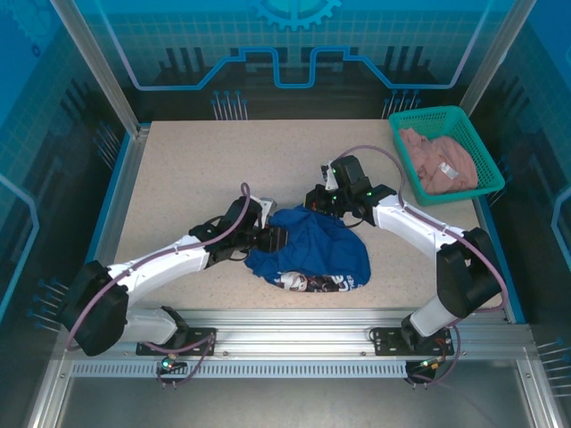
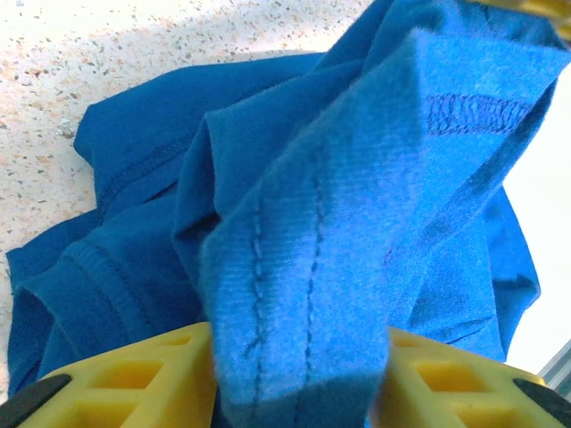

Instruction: Fold the inside-out t-shirt

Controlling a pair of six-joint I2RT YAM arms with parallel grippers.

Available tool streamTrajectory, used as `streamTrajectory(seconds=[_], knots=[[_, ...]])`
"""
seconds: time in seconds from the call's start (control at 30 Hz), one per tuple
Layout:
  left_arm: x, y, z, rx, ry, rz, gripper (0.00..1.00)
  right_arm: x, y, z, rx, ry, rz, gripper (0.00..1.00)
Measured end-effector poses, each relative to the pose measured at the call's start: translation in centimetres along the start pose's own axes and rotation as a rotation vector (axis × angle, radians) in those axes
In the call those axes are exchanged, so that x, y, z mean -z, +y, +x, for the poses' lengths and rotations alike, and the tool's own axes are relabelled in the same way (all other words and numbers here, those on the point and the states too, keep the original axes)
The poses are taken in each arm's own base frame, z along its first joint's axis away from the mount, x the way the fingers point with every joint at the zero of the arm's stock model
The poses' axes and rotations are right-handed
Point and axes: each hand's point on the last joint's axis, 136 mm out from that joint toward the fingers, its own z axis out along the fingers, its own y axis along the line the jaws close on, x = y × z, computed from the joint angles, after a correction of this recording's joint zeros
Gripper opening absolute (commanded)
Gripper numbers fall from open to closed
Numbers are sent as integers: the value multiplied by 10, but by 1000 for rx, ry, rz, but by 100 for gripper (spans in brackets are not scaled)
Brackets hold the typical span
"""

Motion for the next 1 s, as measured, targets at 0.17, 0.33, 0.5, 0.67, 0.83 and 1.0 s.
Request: streamTrajectory(seconds=[0.17, 0.33, 0.5, 0.67, 0.83, 1.0], knots=[[-3, 2, 6, 3, 29, -6, 27, 0, 0, 0, 0, 0, 0, 0], [0, 2, 7, -1, 40, -12, 9, 1, -2, -2, -5, -5, 4, 0], [16, 4, 2, -15, 9, -34, 0, 4, -9, -8, -6, -21, 18, 0], [42, 3, -14, -26, -73, -42, 0, 13, -10, -10, 19, -34, 33, 0], [61, 3, -28, -21, -132, -36, 0, 24, -1, -12, 54, -53, 13, 0], [63, 4, -30, -18, -138, -34, 12, 25, 3, -10, 75, -47, -7, 0]])
